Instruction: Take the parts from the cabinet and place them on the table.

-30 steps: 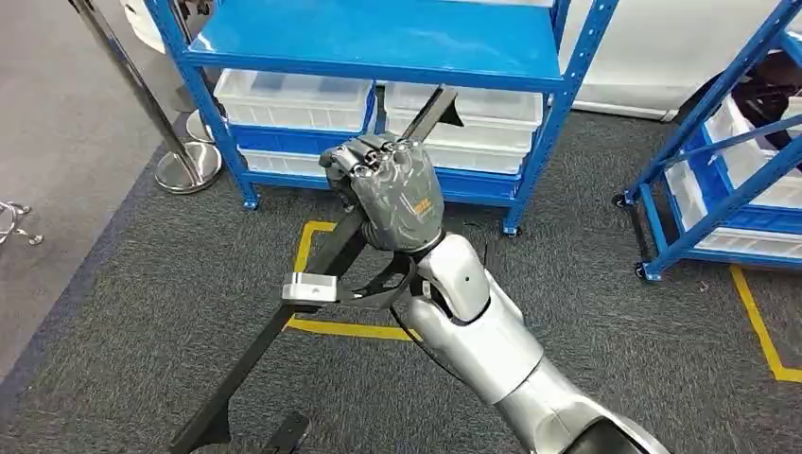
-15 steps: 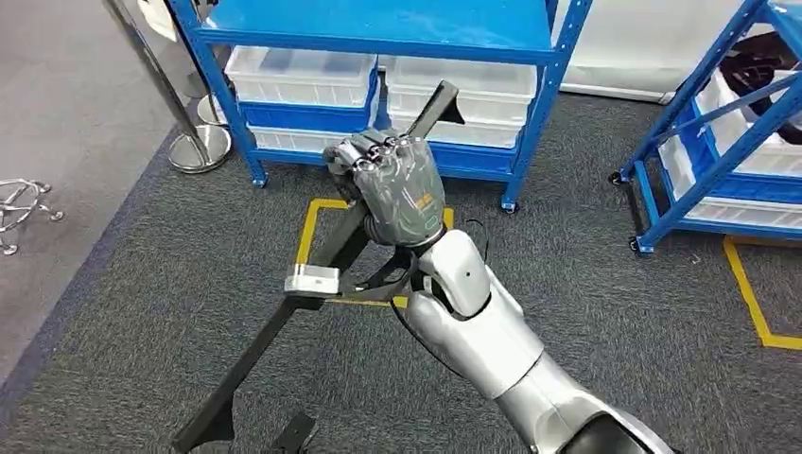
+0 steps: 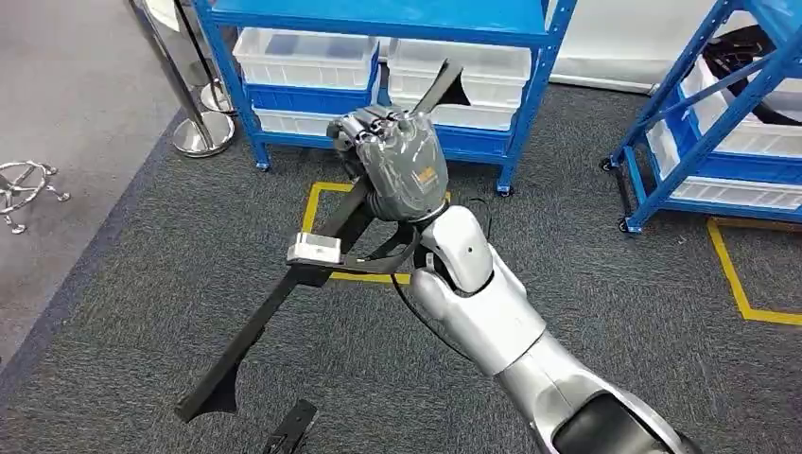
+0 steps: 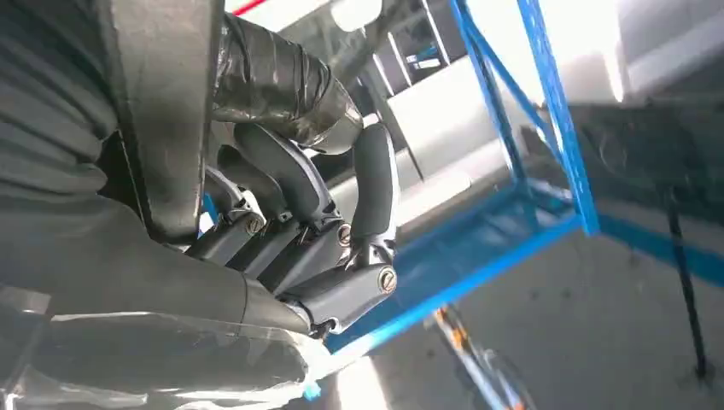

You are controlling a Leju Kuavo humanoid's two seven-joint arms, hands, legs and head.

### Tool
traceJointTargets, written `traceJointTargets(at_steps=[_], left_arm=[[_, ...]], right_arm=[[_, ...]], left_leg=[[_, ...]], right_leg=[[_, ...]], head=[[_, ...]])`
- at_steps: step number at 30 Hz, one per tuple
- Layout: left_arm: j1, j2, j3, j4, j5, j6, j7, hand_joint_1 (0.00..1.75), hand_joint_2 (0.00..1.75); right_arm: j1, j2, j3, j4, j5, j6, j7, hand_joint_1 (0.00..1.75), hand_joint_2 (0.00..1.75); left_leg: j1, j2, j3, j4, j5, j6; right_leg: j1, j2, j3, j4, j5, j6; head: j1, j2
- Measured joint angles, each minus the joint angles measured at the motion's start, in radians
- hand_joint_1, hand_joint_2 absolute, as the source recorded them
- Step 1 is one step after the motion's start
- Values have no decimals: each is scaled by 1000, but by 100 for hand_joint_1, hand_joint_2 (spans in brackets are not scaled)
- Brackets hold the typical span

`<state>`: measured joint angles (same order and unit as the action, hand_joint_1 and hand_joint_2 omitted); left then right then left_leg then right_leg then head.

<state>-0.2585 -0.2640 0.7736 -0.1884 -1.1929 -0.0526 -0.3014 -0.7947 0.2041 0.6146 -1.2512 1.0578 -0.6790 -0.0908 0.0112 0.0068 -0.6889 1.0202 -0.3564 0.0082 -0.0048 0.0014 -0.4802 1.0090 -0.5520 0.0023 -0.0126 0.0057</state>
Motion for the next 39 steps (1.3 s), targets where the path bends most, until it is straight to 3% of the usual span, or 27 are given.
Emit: traceJointTargets(at_steps=[2, 3, 4, 5, 6, 7, 8, 9, 10, 12, 13, 14, 15, 18, 19, 21, 23, 24, 26, 28, 29, 30, 33, 34, 35, 37, 39], left_arm=[[-4, -2, 0, 0, 0, 0, 2, 0, 175], [-2, -2, 0, 0, 0, 0, 2, 0, 175], [-1, -2, 0, 0, 0, 0, 3, 0, 175], [1, -2, 0, 0, 0, 0, 5, 0, 175], [2, -2, 0, 0, 0, 0, 5, 0, 175], [2, -2, 0, 0, -3, -1, 5, 0, 175], [2, -2, 0, 0, -3, -1, 5, 0, 175], [2, -2, 0, 0, -3, -1, 5, 0, 175], [2, -2, 0, 0, -5, -2, 5, 0, 175], [1, -2, 0, 0, -8, -2, 5, 0, 175], [-2, -2, 0, 0, -10, -2, 5, 0, 175], [-5, -1, 0, 0, -10, -2, 4, 0, 175], [-7, -1, 0, 0, -10, -2, 3, 0, 175], [-6, -2, 0, 0, -10, -3, 2, 0, 175], [-7, -3, 0, 0, -10, -3, 2, 0, 175], [-11, -3, 0, 0, -8, -3, 2, 0, 175], [-10, -3, 0, 0, -8, -3, 2, 0, 175], [-10, -3, 0, 0, -9, -3, 1, 0, 175], [-10, -4, -1, 0, -9, -3, -2, 0, 175], [-10, -4, -2, 0, -9, -3, -5, 0, 175], [-10, -4, -3, 0, -9, -1, -7, 0, 175], [-11, -5, -4, 0, -9, 0, -10, 0, 175], [-9, -5, -6, 0, -8, 3, -13, 0, 175], [-7, -5, -6, 0, -8, 3, -13, 0, 175], [-4, -5, -7, 0, -7, 3, -14, 0, 175], [-1, -5, -7, 0, -6, 4, -14, 0, 175], [2, -5, -8, 0, -3, 6, -15, 0, 175]], right_arm=[[-6, 0, -1, 5, -5, -1, 0, 175, 175], [-4, -1, -2, 10, -7, -1, 0, 175, 175], [-5, -1, -2, 15, -10, -1, 0, 175, 175], [-5, -1, -2, 19, -11, 0, 0, 175, 175], [-5, -1, -2, 22, -12, -1, 0, 175, 175], [-5, -1, -2, 25, -13, -1, -1, 175, 175], [-5, -1, -2, 28, -15, -2, -4, 175, 175], [-5, -1, -2, 31, -15, -3, -5, 175, 175], [-5, -1, -2, 34, -15, -3, -8, 175, 175], [-5, -1, -2, 38, -20, -3, -12, 175, 175], [-5, -1, -2, 38, -26, -3, -13, 175, 175], [-5, -1, -2, 38, -29, -3, -15, 175, 175], [-6, -1, -3, 38, -31, -3, -15, 175, 175], [-7, -2, -3, 39, -33, -4, -18, 175, 175], [-8, -3, -3, 42, -38, -2, -19, 175, 175], [-11, -3, -5, 43, -61, 4, -19, 175, 175], [-11, -4, -6, 47, -83, 21, -25, 175, 175], [-11, -5, -6, 49, -86, 23, -29, 175, 175], [-11, -8, -6, 51, -86, 35, -33, 175, 175], [-14, -9, -6, 51, -89, 53, -34, 175, 175], [-16, -9, -6, 50, -91, 64, -37, 175, 175], [-19, -9, -5, 46, -95, 74, -41, 175, 175], [-22, -12, -5, 43, -117, 90, -53, 175, 175], [-21, -13, -5, 44, -123, 93, -58, 175, 175], [-21, -13, -4, 42, -126, 95, -65, 175, 175], [-19, -13, -2, 34, -126, 95, -67, 175, 175], [-14, -14, -1, 31, -126, 95, -72, 175, 175]], left_leg=[[8, 1, -7, -16, 30, -12], [4, -1, -15, -20, 38, -20], [9, -2, -24, -8, 4, -22], [9, -3, -41, 34, -60, -21], [10, -3, -59, 106, -133, -23], [10, -3, -73, 183, -182, -26], [10, -3, -86, 257, -206, -28], [10, -3, -88, 309, -199, -29], [10, -3, -73, 321, -164, -28], [9, -3, 17, 229, -93, -22], [9, -3, 85, 141, -97, -18], [2, -4, 153, 51, -141, -15], [1, -4, 184, -13, -162, -10], [-5, -4, 167, -16, -142, 4], [7, 4, 161, -26, -126, 14], [5, 4, 135, -30, -100, 30], [4, 4, 105, -29, -78, 29], [4, 5, 89, -26, -67, 28], [5, 5, 62, -24, -48, 24], [5, 4, 42, -20, -35, 16], [6, 4, 38, -17, -28, 10], [2, 3, 30, -12, -24, 3], [4, 4, 24, -21, 2, -19], [9, 3, 17, -16, -4, -23], [9, 2, 5, 11, -40, -25], [10, 1, -45, 151, -141, -31], [10, 1, -89, 291, -191, -35]], right_leg=[[10, 0, -15, -4, 14, -5], [2, -2, -23, -13, 30, -14], [1, -9, -34, -16, 45, -23], [2, -9, -50, -15, 57, -38], [3, -9, -65, -14, 70, -40], [5, -9, -79, -12, 81, -42], [8, -10, -95, -10, 93, -43], [9, -10, -112, -6, 104, -43], [11, -10, -131, -2, 115, -42], [11, -9, -166, 11, 133, -38], [11, -9, -179, 18, 139, -35], [15, -8, -189, 25, 144, -30], [15, -10, -193, 30, 151, -25], [11, -12, -197, 20, 182, -8], [9, -4, -207, 30, 169, -3], [8, -1, -239, 111, 60, 7], [3, -1, -274, 259, -35, 16], [-1, -1, -282, 316, -41, 19], [-10, -2, -243, 308, 25, 23], [-13, -2, -140, 179, 75, 20], [-13, -1, -71, 90, 55, 13], [-5, -1, -25, 10, 28, 9], [3, -1, -32, -4, 30, -8], [-8, -5, -34, -12, 43, -20], [-6, -6, -41, -12, 51, -28], [-3, -7, -57, -11, 63, -38], [2, -7, -72, -9, 73, -40]], head=[[0, 0], [1, 0], [1, 0], [1, 0], [0, 0], [1, 0], [0, 0], [1, 0], [1, 0], [0, 0], [0, 0], [0, 0], [2, 0], [1, 0], [0, 0], [3, 0], [3, 0], [3, 0], [3, 0], [3, 0], [3, 0], [2, 0], [3, 0], [3, 0], [3, 0], [2, 0], [2, 0]])
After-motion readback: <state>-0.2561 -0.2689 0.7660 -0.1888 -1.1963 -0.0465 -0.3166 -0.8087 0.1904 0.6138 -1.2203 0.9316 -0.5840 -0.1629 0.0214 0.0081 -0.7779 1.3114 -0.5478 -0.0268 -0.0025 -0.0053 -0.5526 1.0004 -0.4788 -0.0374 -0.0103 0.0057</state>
